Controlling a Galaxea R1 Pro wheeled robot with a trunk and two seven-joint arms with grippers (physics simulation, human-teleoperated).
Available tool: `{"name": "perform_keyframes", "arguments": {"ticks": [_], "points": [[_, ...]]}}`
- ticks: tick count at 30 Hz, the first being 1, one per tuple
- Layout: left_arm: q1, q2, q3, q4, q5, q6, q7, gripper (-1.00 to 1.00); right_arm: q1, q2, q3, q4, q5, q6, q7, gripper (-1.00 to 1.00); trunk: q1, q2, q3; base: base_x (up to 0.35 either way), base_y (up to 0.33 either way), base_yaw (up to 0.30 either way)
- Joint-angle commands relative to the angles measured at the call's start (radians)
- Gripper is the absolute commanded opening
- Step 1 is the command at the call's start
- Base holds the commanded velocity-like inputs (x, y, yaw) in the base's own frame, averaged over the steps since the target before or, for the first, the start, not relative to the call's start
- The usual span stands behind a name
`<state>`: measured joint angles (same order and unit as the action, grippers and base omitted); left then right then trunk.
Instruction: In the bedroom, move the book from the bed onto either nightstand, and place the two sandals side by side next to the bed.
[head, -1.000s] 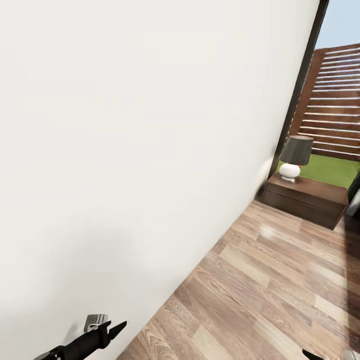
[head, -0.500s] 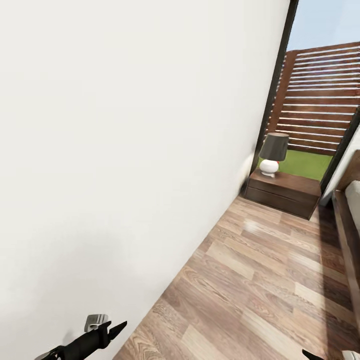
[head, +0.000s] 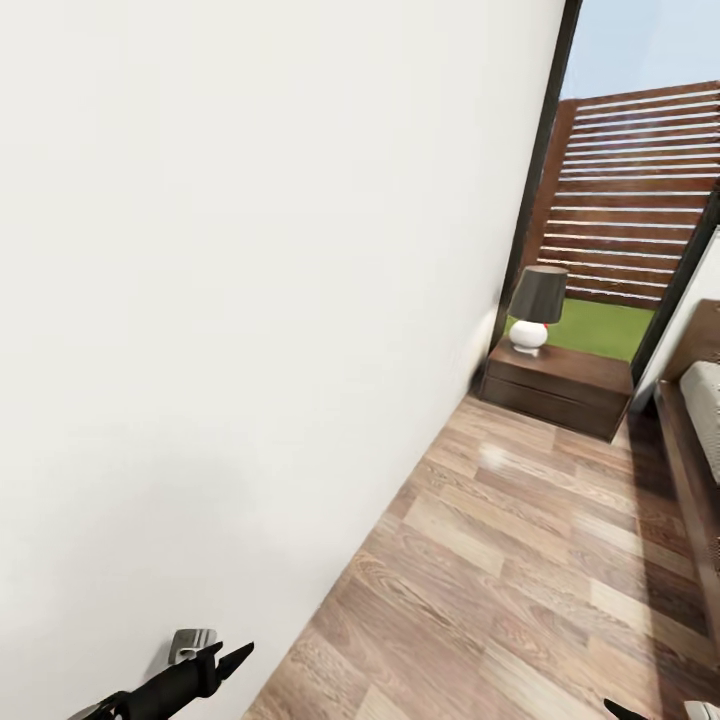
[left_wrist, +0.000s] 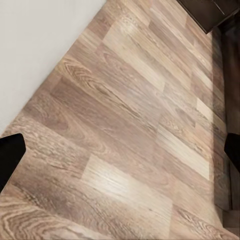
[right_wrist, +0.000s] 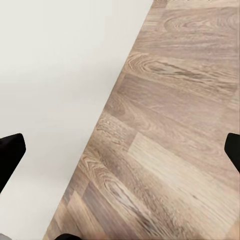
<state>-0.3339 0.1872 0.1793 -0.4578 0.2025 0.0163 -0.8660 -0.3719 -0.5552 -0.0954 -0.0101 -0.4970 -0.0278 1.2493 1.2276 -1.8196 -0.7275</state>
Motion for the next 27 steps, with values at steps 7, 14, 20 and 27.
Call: {"name": "perform_keyframes", "arguments": {"ticks": [7, 14, 20, 27], "points": [[-0.001, 0.0, 0.002, 0.001, 0.003, 0.002, -0.004, 1.0, -0.001, 0.0, -0.008, 0.001, 0.008, -0.003, 0.002, 1.0, 0.0, 0.0, -0.004, 0.014, 0.0, -0.215], [-0.001, 0.0, 0.002, 0.001, 0.003, 0.001, -0.004, 1.0, -0.001, 0.0, -0.008, 0.001, 0.008, -0.003, 0.002, 1.0, 0.0, 0.0, -0.007, 0.001, 0.0, -0.26], [-0.001, 0.0, 0.002, 0.001, 0.003, 0.001, -0.004, 1.0, -0.001, 0.0, -0.008, 0.001, 0.008, -0.003, 0.002, 1.0, 0.0, 0.0, -0.009, 0.0, 0.0, -0.263], [-0.001, 0.0, 0.002, 0.001, 0.003, 0.001, -0.004, 1.0, -0.001, 0.0, -0.008, 0.001, 0.008, -0.003, 0.002, 1.0, 0.0, 0.0, -0.013, 0.0, 0.0, -0.262]]}}
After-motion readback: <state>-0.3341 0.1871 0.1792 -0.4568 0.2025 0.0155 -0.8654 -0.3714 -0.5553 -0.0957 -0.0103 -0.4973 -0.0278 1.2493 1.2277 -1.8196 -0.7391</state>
